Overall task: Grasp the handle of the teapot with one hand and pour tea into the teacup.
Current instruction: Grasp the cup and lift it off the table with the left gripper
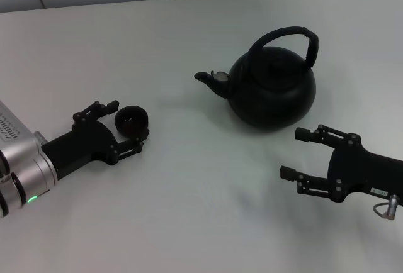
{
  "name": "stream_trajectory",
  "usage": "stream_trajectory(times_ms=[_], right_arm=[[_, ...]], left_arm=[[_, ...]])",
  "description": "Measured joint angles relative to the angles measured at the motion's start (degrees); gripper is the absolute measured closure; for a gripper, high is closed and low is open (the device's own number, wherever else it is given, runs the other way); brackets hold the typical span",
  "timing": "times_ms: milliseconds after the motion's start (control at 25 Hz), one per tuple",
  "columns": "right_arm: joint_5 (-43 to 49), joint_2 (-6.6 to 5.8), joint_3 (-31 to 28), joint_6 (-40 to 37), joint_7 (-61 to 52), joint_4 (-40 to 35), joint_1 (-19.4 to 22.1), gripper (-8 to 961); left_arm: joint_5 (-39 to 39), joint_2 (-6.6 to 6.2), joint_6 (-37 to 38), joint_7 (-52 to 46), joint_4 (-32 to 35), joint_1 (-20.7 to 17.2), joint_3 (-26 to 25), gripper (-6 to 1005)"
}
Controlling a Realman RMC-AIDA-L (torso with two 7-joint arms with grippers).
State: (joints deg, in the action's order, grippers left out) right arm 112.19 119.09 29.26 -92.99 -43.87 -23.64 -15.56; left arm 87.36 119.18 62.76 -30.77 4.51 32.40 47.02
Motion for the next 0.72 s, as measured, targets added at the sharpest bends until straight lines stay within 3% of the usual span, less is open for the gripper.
stream_trajectory(times_ms=[720], right_arm=[[-0.10,0.00,-0.11,0.00,-0.05,0.00,0.00,150]], left_arm=[[0.14,0.00,1.36,-0.21,-0.57,0.78,0.00,271]])
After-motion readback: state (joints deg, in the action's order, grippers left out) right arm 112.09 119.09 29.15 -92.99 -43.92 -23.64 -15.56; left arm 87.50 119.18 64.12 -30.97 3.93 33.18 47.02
